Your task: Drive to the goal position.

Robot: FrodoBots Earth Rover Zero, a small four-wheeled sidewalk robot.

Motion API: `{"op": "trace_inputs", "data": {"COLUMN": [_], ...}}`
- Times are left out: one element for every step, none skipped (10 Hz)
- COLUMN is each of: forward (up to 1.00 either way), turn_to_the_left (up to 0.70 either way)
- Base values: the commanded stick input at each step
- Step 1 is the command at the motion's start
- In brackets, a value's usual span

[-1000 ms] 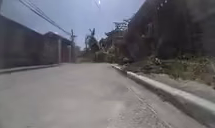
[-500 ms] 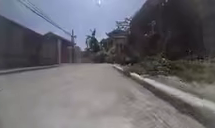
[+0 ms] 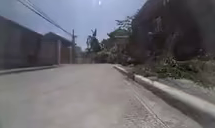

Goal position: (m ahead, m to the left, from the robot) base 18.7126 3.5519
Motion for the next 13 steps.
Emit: {"op": "trace_inputs", "data": {"forward": [0.85, 0.85, 0.85, 0.85, 0.85, 0.85, 0.85, 0.85, 0.85, 0.85, 0.85, 0.85, 0.85], "turn_to_the_left": [0.00, 0.00, 0.00, 0.00, 0.00, 0.00, 0.00, 0.00, 0.00, 0.00, 0.00, 0.00, 0.00]}}
